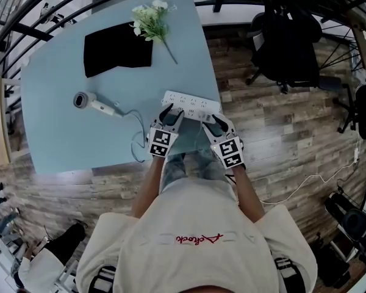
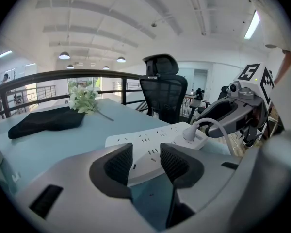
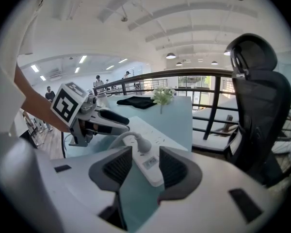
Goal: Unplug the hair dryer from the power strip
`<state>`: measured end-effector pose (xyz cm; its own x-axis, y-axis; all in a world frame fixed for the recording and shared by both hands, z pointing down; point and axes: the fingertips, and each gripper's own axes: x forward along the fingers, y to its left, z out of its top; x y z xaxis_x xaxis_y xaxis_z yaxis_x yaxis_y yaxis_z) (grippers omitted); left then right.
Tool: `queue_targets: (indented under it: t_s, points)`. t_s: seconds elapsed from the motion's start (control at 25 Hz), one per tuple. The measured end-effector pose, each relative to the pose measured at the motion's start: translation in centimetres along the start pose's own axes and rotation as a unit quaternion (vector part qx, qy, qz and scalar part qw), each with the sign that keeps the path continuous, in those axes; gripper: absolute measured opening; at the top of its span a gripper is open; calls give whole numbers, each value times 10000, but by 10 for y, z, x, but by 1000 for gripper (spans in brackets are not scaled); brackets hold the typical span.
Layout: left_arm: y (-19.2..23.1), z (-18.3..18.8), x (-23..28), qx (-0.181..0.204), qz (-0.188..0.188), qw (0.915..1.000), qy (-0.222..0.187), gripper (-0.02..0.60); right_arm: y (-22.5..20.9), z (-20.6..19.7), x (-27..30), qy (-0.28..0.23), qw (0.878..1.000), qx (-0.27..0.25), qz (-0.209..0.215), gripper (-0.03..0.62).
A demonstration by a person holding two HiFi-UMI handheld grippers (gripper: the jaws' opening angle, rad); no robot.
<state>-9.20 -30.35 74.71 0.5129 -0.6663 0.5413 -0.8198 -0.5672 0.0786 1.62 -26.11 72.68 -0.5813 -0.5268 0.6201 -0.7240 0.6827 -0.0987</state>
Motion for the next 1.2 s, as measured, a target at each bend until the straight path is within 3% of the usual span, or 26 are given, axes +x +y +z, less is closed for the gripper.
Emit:
queue_targets:
  t_s: [0.52,0.96,1.2]
  points:
    - [-1,0,1,-16,-5,10000,11,172,-1,6,24,160,9994,-230,227,176]
    - [-1,0,1,-36,4,10000,27,172,4,6,33,552,9950,-760,343,141]
    - [-1,0,1,-40,10,10000,48,172,4,6,34,616,9957,-566,395,121]
